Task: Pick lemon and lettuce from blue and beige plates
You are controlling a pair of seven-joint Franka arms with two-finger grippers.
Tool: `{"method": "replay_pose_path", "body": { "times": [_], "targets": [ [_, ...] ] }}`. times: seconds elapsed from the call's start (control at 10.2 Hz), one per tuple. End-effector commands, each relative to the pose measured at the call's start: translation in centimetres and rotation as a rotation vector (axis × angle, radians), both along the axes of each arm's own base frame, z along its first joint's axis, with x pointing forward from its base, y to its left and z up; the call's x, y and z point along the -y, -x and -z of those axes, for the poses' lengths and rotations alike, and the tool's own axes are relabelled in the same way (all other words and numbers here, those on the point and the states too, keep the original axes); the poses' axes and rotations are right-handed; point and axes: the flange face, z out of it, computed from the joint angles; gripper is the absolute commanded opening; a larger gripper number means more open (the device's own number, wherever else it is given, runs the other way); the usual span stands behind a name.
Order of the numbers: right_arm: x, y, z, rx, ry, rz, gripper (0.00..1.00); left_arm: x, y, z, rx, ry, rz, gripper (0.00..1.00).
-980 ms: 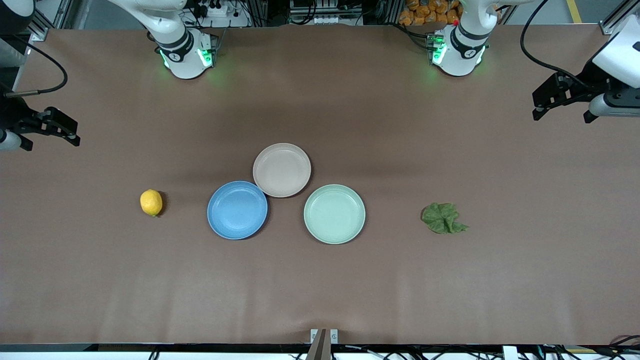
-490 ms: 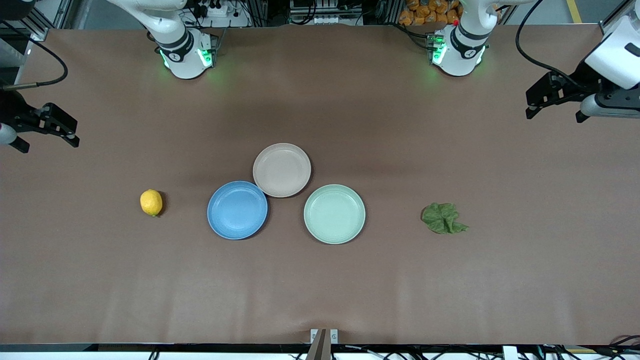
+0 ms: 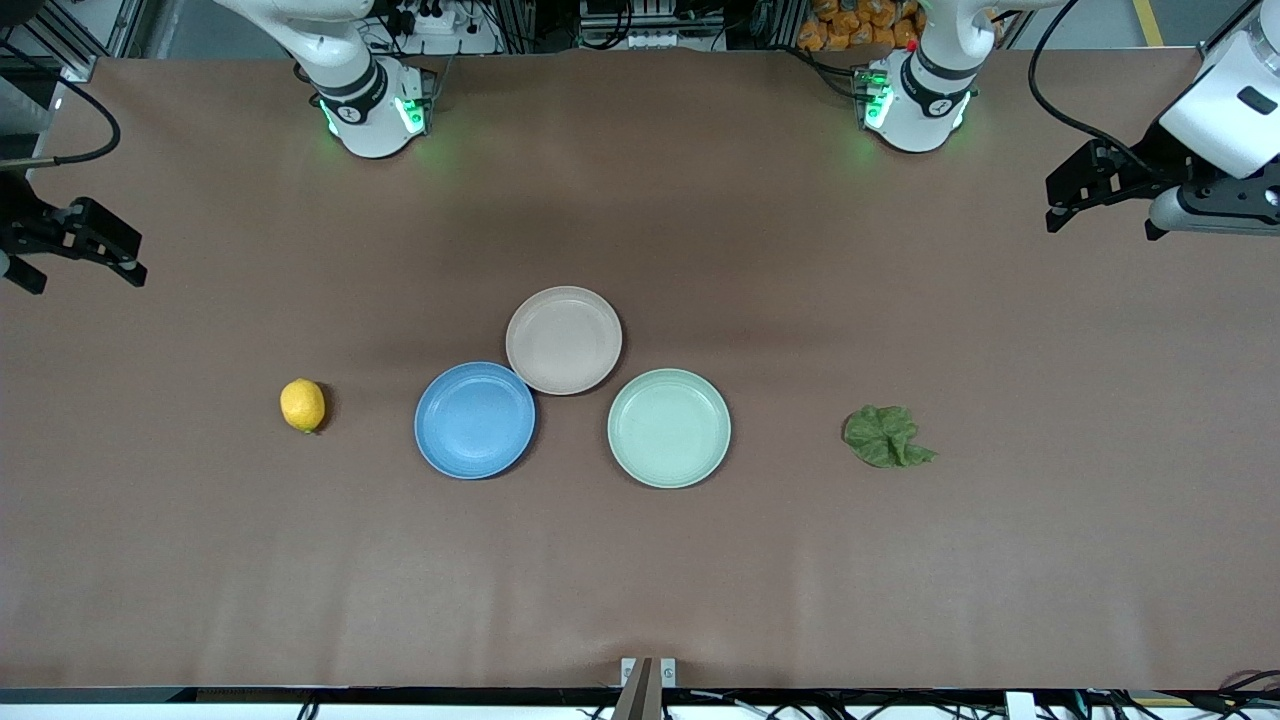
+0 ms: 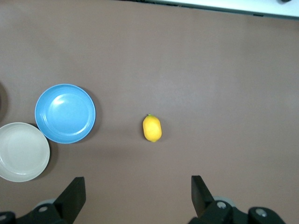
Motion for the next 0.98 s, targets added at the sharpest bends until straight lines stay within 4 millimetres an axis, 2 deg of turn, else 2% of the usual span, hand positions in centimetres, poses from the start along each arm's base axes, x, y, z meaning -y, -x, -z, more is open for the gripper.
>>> {"method": "replay_pose_path", "body": {
  "times": [0.0,0.49,0.88],
  "targets": [
    [0.28,-0.92,-0.47,-0.026,-0.013,0.069,1.00,-0.33,0.10,-0.50,-0.009,0.012,0.024,1.00],
    [1.19,-1.62,-0.75,-0.040,-0.024,0.087,1.00,-0.30,0.14,-0.59,-0.007,0.016,0.023,1.00],
    [1.14,-1.66,-0.94,-0.035,-0.031,0.098,1.00,-0.35,0.08,-0.51,-0.008,0.011,0.023,1.00]
  ]
}}
